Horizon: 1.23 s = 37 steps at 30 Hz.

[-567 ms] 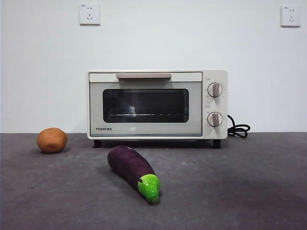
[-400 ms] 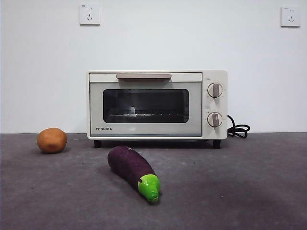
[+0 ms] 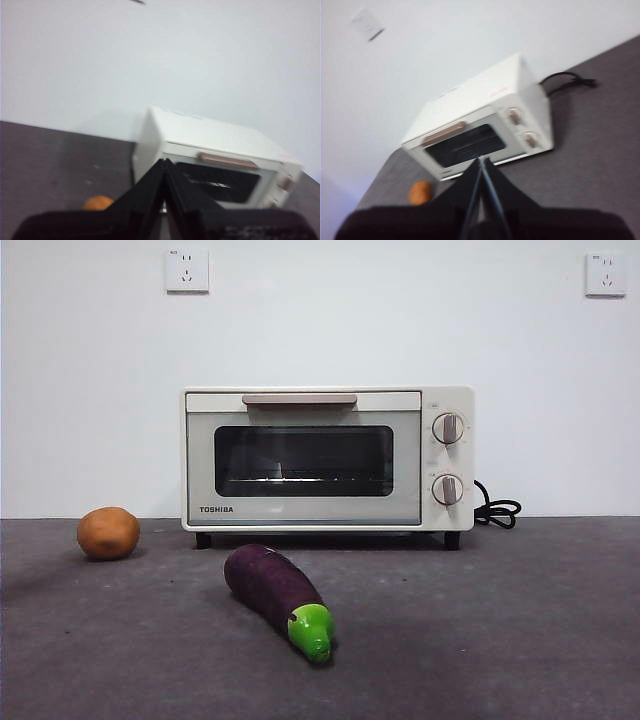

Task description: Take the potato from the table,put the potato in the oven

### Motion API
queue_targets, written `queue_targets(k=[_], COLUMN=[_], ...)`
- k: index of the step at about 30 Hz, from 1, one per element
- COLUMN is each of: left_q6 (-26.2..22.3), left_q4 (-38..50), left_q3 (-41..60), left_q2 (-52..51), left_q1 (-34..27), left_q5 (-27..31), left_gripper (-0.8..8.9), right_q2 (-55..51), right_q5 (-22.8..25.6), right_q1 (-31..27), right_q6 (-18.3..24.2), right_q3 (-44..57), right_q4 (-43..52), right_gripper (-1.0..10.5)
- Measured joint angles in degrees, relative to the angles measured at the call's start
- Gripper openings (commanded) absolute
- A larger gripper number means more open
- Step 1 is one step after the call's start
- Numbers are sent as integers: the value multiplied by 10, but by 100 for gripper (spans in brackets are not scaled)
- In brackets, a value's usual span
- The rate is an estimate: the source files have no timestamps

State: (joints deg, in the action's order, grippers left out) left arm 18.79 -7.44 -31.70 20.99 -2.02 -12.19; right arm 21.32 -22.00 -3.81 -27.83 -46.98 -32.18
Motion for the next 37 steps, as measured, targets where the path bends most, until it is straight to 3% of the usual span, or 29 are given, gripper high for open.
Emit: queue_targets(k=[10,14,27,37], left_q6=[-8,-11,-47,-64], left_q4=[-103,-121,-180,-210], left_q3=[-214,-294,-511,-613], left_q2=[272,364,571,689], left_q1=[1,10,57,83], left_q5=[-99,-128,-135,-136], left_gripper=[-6,-6,-6,-6], right_q2=[142,188,298,360], right_q5=[-86,-96,-147,-154], right_q1=[0,0,0,0], right_q6=[29,48,65,76], right_q3=[-130,-158,-212,-247], right_q4=[-81,-99,-106,-165], right_gripper=[-3,-3,-2,-2])
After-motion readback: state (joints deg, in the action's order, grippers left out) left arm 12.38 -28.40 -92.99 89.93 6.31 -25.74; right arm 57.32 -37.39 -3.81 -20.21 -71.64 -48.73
